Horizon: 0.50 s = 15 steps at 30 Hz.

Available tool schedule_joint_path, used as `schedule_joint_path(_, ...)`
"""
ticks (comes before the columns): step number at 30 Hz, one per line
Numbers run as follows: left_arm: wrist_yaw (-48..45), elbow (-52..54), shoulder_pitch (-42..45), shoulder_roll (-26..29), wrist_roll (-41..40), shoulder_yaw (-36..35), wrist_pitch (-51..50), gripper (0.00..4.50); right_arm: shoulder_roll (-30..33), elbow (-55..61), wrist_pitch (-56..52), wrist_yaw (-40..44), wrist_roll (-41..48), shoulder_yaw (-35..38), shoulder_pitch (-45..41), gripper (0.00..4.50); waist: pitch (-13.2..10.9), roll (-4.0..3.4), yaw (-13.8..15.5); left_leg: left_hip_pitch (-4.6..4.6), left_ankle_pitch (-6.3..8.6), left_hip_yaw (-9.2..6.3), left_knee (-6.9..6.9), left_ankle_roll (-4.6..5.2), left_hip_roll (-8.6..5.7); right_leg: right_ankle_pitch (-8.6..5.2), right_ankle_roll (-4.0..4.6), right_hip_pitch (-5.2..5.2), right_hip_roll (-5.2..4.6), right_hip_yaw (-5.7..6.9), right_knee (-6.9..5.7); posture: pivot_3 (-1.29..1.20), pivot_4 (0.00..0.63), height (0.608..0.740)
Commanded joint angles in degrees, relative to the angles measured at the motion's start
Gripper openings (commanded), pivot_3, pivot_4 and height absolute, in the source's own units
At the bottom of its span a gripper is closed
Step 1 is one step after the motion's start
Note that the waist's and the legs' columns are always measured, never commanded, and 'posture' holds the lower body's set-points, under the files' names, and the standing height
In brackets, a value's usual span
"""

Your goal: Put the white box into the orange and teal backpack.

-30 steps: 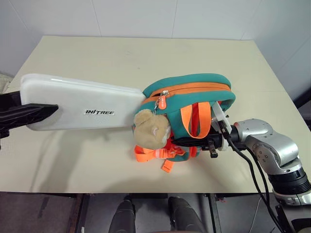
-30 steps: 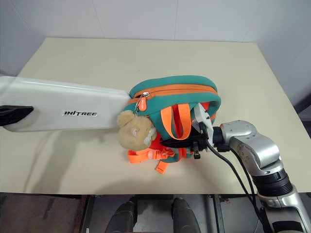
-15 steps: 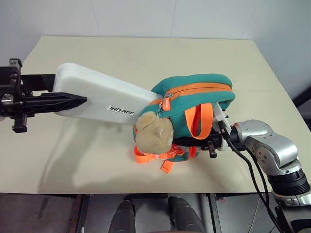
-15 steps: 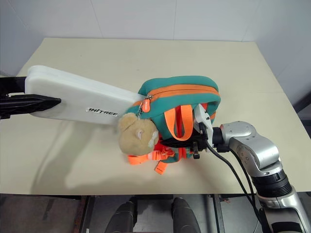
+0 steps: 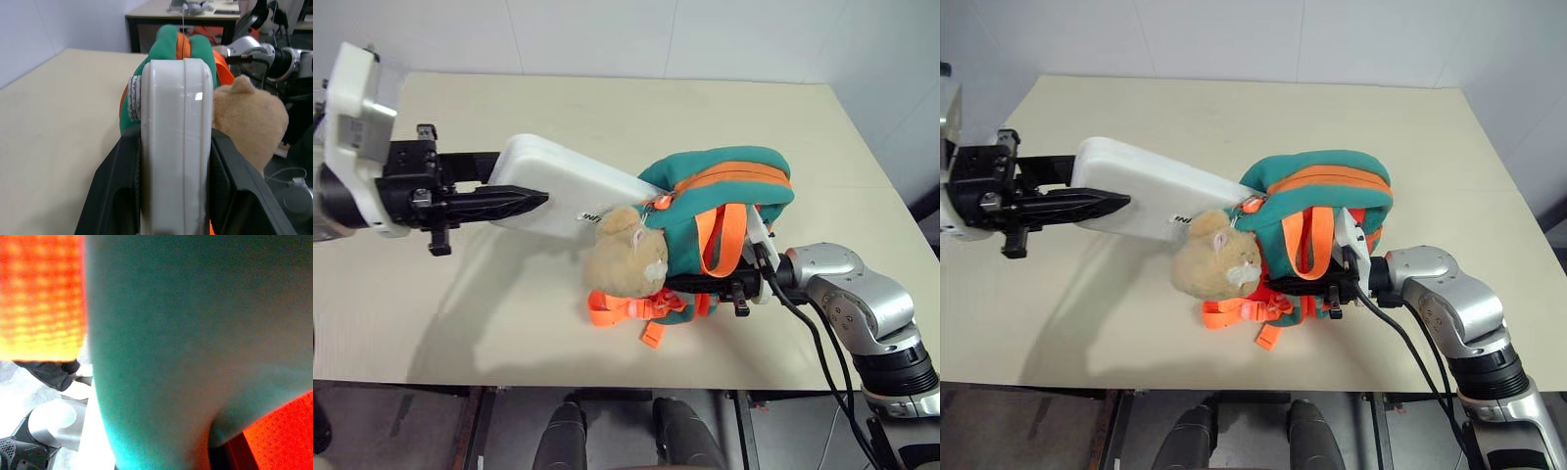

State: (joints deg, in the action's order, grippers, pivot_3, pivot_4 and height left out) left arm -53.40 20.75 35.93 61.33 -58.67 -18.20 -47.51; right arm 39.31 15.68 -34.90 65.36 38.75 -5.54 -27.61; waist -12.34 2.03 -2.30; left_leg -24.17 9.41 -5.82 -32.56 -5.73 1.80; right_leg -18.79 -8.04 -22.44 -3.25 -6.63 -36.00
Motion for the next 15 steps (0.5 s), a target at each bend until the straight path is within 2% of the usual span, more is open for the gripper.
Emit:
schedule_joint_path(1,1.8,4.2,2.56,-3.29,-0.23,3.9,0.57,1.3,-0.5,2.22,0.32,-0.17,-0.48,-0.34,0.22,0.0,0.0,0.0,0.47,0.0,0.0,0.0,-0.06,0.0,0.0,0.0,0.02,0.03,0.0,0.0,0.0,0.0,0.15,0.74)
schedule_joint_path(4,0.96,5.35,2.55,-4.38,-0.81,4.99,-0.26,1.3,-0.77,2.07,0.29,-0.25,-0.81,-0.28,0.09,0.0,0.0,0.0,0.65,-0.01,0.02,0.0,-0.3,0.05,-0.01,-0.03,0.12,0.12,0.0,0.0,0.01,0.0,0.15,0.74)
schedule_joint_path(7,-0.16,4.65,2.82,-3.12,-4.23,1.74,-1.93,1.3,-1.0,2.15,0.24,-0.62,-0.94,-0.04,0.11,0.0,0.0,0.01,0.61,-0.01,0.05,0.0,-0.44,0.1,-0.02,-0.05,0.24,0.19,0.0,-0.02,0.03,0.0,0.15,0.74)
schedule_joint_path(12,-5.61,0.42,2.71,4.62,-7.19,-6.95,-5.16,1.3,-0.79,2.13,0.07,-0.39,-0.98,0.25,0.29,0.0,-0.01,0.0,0.16,-0.04,0.06,0.01,-0.39,0.11,-0.01,-0.06,0.29,0.1,0.01,-0.04,0.02,0.0,0.15,0.74)
schedule_joint_path(15,-6.7,-0.79,3.34,7.24,-9.53,-9.49,-6.96,1.3,-0.83,1.84,-0.05,-0.28,-0.98,0.28,-0.01,0.0,-0.03,-0.02,-0.17,-0.04,0.09,0.03,-0.3,0.15,0.01,-0.11,0.33,0.05,0.01,-0.05,0.0,0.0,0.15,0.74)
